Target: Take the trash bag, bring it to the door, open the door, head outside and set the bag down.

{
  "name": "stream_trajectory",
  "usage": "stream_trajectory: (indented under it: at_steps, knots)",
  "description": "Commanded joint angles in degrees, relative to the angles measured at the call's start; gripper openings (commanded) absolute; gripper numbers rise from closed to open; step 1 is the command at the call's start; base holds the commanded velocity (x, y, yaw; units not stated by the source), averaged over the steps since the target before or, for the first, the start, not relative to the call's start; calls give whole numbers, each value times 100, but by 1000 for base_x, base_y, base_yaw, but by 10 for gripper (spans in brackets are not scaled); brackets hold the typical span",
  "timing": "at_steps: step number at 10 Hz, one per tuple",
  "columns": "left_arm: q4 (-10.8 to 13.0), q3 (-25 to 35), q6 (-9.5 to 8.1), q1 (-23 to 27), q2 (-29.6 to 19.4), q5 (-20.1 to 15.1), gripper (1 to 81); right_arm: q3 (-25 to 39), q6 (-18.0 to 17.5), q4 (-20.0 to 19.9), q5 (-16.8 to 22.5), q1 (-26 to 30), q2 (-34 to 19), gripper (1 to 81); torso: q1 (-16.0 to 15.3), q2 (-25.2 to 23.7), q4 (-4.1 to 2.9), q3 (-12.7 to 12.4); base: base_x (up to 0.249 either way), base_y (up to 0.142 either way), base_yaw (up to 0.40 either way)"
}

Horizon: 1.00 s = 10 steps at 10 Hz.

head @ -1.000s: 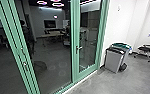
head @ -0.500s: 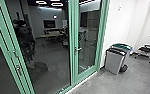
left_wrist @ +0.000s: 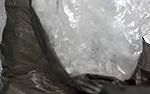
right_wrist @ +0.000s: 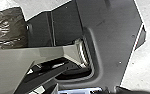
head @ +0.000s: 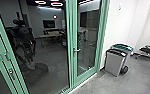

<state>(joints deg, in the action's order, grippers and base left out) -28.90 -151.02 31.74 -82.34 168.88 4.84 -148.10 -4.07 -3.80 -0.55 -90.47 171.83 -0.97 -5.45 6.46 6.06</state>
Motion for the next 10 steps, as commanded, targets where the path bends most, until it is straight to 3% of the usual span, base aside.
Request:
stream_trajectory:
  at_steps: [1,10]
  knots:
    - [52,309,51,266,-214,-300,10,538,20,152,327,199,-234,811,0,0,0,0,136,-67,0]
    - [78,283,51,257,-178,-229,10,143,12,152,310,191,3,811,0,0,0,0,141,-67,0]
